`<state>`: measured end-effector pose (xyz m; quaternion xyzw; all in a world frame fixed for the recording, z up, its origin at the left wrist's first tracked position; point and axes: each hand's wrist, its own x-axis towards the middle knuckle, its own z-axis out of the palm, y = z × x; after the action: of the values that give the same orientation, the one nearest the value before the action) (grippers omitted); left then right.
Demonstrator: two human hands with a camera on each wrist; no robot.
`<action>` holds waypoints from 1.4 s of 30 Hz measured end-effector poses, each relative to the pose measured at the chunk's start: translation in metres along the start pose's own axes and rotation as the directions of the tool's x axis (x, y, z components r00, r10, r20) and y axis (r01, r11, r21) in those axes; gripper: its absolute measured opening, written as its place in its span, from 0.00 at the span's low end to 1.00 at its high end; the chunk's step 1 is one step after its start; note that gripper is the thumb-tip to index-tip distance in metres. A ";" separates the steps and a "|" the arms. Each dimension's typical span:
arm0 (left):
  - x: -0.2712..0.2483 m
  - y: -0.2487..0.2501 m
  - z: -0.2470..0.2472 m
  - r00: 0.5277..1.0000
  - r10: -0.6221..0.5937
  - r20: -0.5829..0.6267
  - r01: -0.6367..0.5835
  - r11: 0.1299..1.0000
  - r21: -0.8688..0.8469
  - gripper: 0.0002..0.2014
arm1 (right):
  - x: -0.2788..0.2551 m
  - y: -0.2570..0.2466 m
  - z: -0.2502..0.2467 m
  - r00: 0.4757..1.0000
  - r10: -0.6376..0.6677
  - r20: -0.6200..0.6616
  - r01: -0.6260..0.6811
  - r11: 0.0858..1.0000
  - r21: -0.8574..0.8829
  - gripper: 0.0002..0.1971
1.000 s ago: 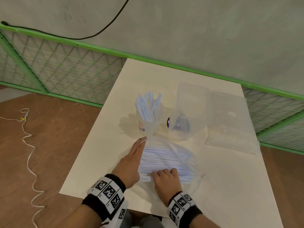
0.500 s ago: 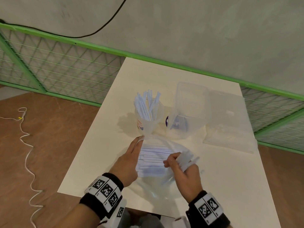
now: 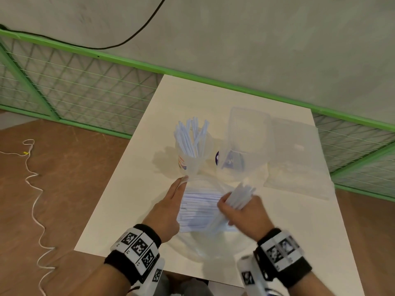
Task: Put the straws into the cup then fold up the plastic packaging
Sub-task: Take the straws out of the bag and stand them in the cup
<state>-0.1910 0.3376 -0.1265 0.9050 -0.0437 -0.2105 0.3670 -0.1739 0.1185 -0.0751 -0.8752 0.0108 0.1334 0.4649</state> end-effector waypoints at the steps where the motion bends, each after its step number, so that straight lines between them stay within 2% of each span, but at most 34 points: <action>1: 0.000 -0.001 0.000 1.000 -0.005 0.006 0.005 1.000 0.005 0.54 | 0.008 -0.017 -0.013 0.999 -0.028 -0.027 0.029 0.999 0.027 0.09; 3: 0.001 -0.002 0.001 1.000 -0.007 0.013 0.007 1.000 0.013 0.54 | 0.023 -0.060 -0.041 0.989 -0.118 -0.087 0.125 0.989 0.083 0.08; 8: 0.001 0.001 0.000 1.000 -0.022 0.023 0.021 1.000 0.015 0.53 | 0.069 -0.140 -0.075 0.922 -0.307 -0.236 0.319 0.948 0.012 0.03; 10: 0.000 0.001 -0.002 0.999 -0.030 0.026 0.030 1.000 0.006 0.53 | 0.091 -0.152 -0.069 0.915 -0.328 -0.233 0.335 0.942 -0.013 0.02; 13: -0.002 0.001 -0.003 0.999 -0.027 0.024 0.027 1.000 0.004 0.53 | 0.119 -0.150 -0.046 0.941 -0.294 -0.167 0.278 0.954 -0.108 0.04; 15: -0.002 0.001 -0.004 0.999 -0.023 0.023 0.023 1.000 0.012 0.53 | 0.132 -0.141 -0.030 0.973 -0.223 -0.057 0.205 0.954 -0.218 0.11; 17: -0.003 0.001 -0.005 1.000 -0.022 0.022 0.021 1.000 0.021 0.52 | 0.141 -0.134 -0.020 0.990 -0.133 0.042 0.139 0.951 -0.277 0.24; 19: -0.003 0.000 -0.006 1.000 -0.020 0.018 0.020 1.000 0.019 0.53 | 0.146 -0.132 -0.021 0.993 -0.102 0.064 0.117 0.935 -0.335 0.41; 21: -0.003 0.001 -0.007 1.000 -0.024 0.016 0.024 1.000 0.019 0.53 | 0.145 -0.135 -0.030 0.991 -0.135 0.013 0.131 0.925 -0.357 0.49; 23: -0.003 0.002 -0.008 0.999 -0.031 0.016 0.030 0.999 0.025 0.53 | 0.137 -0.141 -0.040 0.974 -0.212 -0.075 0.173 0.920 -0.351 0.43; 26: -0.003 0.006 -0.009 0.999 -0.028 0.018 0.028 0.999 0.029 0.53 | 0.109 -0.145 -0.048 0.883 -0.434 -0.176 0.363 0.872 -0.328 0.18; 28: -0.002 0.008 -0.009 1.000 -0.027 0.013 0.026 0.999 0.041 0.53 | 0.081 -0.134 -0.036 0.818 -0.566 -0.105 0.517 0.803 -0.296 0.13; 29: -0.001 0.009 -0.008 0.999 -0.032 0.011 0.031 0.998 0.053 0.53 | 0.064 -0.123 -0.025 0.814 -0.580 -0.023 0.549 0.783 -0.292 0.14; 31: 0.000 0.009 -0.006 0.999 -0.038 0.009 0.038 0.997 0.067 0.54 | 0.034 -0.091 0.003 0.839 -0.511 0.187 0.543 0.764 -0.348 0.14; 33: 0.000 0.008 -0.003 1.000 -0.020 0.013 0.019 0.998 0.052 0.54 | 0.012 -0.049 0.033 0.870 -0.327 0.370 0.480 0.733 -0.482 0.15; 34: 0.000 0.007 -0.001 1.000 -0.012 0.014 0.011 0.999 0.046 0.55 | 0.005 -0.024 0.047 0.881 -0.216 0.421 0.441 0.696 -0.567 0.16; 35: 0.000 0.007 0.000 1.000 -0.008 0.017 0.008 0.999 0.046 0.55 | -0.001 0.000 0.058 0.884 -0.142 0.445 0.425 0.640 -0.640 0.17; 37: 0.000 0.006 0.002 1.000 -0.011 0.019 0.010 0.999 0.043 0.57 | -0.011 0.035 0.074 0.889 -0.106 0.445 0.423 0.560 -0.712 0.19; 40: 0.001 0.007 0.004 1.000 -0.002 0.015 0.001 0.999 0.042 0.57 | -0.016 0.066 0.084 0.912 -0.124 0.391 0.396 0.513 -0.762 0.27; 42: 0.000 0.008 0.004 1.000 -0.001 0.017 0.000 0.999 0.041 0.57 | -0.015 0.074 0.087 0.932 -0.131 0.338 0.357 0.496 -0.791 0.29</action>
<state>-0.1920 0.3286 -0.1236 0.9105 -0.0510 -0.2174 0.3479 -0.2183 0.1462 -0.1776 -0.9596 -0.2342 0.1560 -0.0026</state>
